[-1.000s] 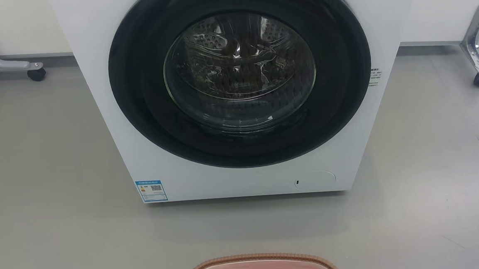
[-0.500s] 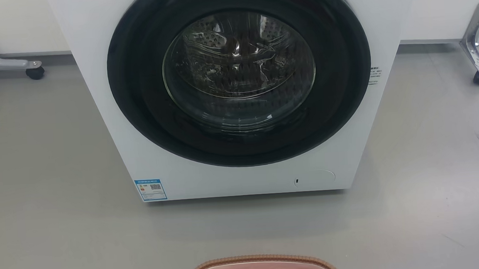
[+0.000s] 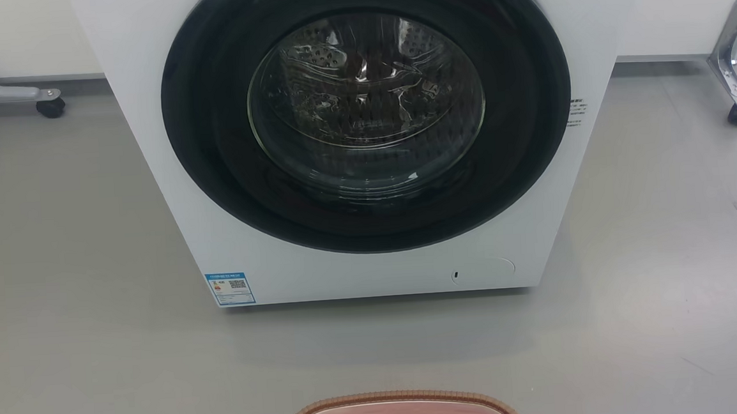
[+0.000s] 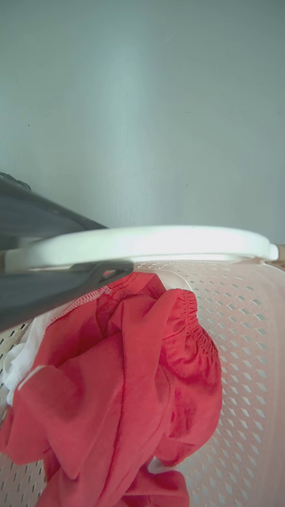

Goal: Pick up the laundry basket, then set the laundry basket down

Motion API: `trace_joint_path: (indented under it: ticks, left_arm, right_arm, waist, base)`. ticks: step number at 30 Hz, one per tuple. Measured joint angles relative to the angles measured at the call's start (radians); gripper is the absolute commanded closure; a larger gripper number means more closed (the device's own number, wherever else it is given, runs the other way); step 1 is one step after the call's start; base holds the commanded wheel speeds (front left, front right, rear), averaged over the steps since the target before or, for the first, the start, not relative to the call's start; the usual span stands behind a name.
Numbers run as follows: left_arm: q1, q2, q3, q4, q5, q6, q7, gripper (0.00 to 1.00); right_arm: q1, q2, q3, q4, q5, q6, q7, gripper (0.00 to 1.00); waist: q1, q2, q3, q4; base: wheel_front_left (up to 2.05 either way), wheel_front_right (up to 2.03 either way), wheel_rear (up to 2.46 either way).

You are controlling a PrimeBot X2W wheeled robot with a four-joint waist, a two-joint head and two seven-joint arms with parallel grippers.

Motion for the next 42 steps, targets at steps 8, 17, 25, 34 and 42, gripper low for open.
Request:
trace_joint_path:
  ticks: [8, 17, 25, 34, 42]
  left_arm:
    - [-0.001, 0.000, -0.001, 0.004, 0.000, 0.000, -0.003, 1.00]
    - [-0.069, 0.012, 0.003, 0.000, 0.000, 0.001, -0.022, 1.00]
    - [-0.204, 0.026, 0.027, -0.027, 0.000, 0.011, -0.050, 1.00]
    - [-0.329, 0.029, 0.054, -0.053, -0.006, 0.028, -0.089, 1.00]
    - [-0.424, 0.030, 0.059, -0.068, 0.001, 0.038, -0.107, 1.00]
  right_arm:
    - [-0.010, 0.000, 0.023, 0.001, 0.017, 0.000, -0.007, 1.00]
    - [-0.113, 0.000, 0.047, 0.016, 0.010, 0.000, -0.018, 1.00]
    - [-0.287, 0.000, 0.041, 0.030, -0.005, 0.000, -0.043, 1.00]
    - [-0.449, 0.000, 0.031, 0.057, -0.021, 0.001, -0.082, 1.00]
    - [-0.549, 0.000, 0.020, 0.086, -0.040, 0.004, -0.115, 1.00]
  waist:
    - [0.0000, 0.0000, 0.013, -0.003]
    - [0.0000, 0.0000, 0.065, -0.009]
    - [0.0002, 0.0001, 0.166, -0.010]
    - [0.0003, 0.0001, 0.305, -0.008]
    - [0.0003, 0.0002, 0.421, -0.001]
  base:
    - [0.00, 0.00, 0.00]
    - [0.00, 0.00, 0.00]
    - [0.00, 0.00, 0.00]
    - [0.00, 0.00, 0.00]
    - [0.00, 0.00, 0.00]
